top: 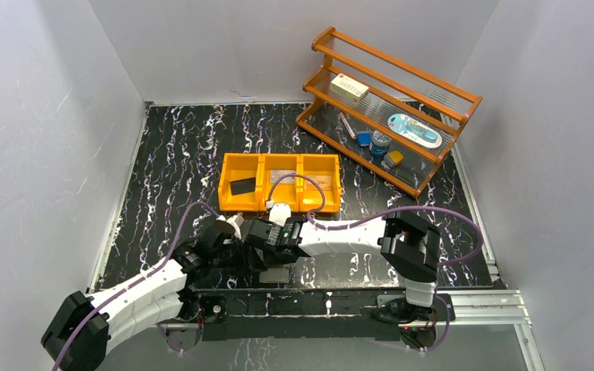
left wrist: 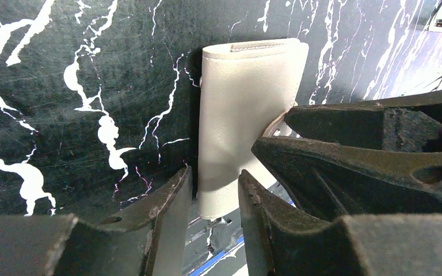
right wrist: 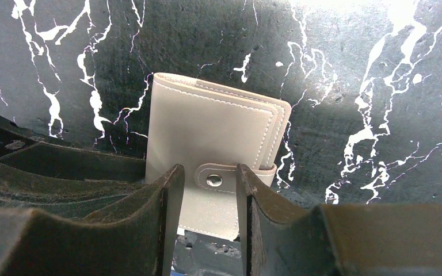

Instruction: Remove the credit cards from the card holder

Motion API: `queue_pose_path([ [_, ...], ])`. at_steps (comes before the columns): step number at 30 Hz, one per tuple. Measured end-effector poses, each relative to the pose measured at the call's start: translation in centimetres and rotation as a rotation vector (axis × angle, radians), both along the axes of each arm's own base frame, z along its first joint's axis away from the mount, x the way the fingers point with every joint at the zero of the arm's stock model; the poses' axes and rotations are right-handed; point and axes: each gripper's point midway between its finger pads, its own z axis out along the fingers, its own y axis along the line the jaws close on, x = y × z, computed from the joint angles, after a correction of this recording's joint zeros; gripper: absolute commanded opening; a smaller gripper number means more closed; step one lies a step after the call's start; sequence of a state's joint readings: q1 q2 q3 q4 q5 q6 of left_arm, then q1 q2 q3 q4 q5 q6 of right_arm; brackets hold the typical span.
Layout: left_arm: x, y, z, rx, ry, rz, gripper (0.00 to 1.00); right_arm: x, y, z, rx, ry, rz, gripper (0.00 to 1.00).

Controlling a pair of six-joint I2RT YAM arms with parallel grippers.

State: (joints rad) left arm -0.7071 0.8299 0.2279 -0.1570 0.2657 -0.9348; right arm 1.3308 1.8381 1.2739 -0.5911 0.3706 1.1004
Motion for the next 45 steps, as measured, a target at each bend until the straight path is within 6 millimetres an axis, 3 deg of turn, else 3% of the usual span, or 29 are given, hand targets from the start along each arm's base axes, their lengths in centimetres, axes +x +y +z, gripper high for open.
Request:
queue_pose_path([
  [10,0.0,0.1,-0.2,0.007,0.003,0.003,0.31,-0.2,-0.1,-0.2,-0.045,-0.023,0.008,0.44],
  [24,0.1,0.2,-0.3,0.014,0.005,0.009,0.29,0.0,-0.4,-0.3,-0.132,-0.119,0.018,0.26],
  [26,0.1,0.2,-0.3,0.014,0.006,0.011,0.27,0.0,-0.3,-0.2,-0.125,-0.12,0.019,0.16],
  [35,0.1,0.2,-0.4,0.016,0.009,0.02,0.26,-0.2,-1.3,0.4,-0.049,-0.111,0.016,0.13],
  [39,0.1,0.3,-0.4,0.018,0.009,0.022,0.25,-0.2,-2.1,0.6,-0.021,-0.096,0.011,0.06],
  [43,0.1,0.3,-0.4,0.017,0.011,0.025,0.33,-0.1,-2.5,1.0,0.025,-0.084,0.005,0.02],
  [45,0.2,0.1,-0.3,0.008,0.008,0.023,0.43,-0.1,-2.6,1.0,0.037,-0.079,0.004,0.03],
])
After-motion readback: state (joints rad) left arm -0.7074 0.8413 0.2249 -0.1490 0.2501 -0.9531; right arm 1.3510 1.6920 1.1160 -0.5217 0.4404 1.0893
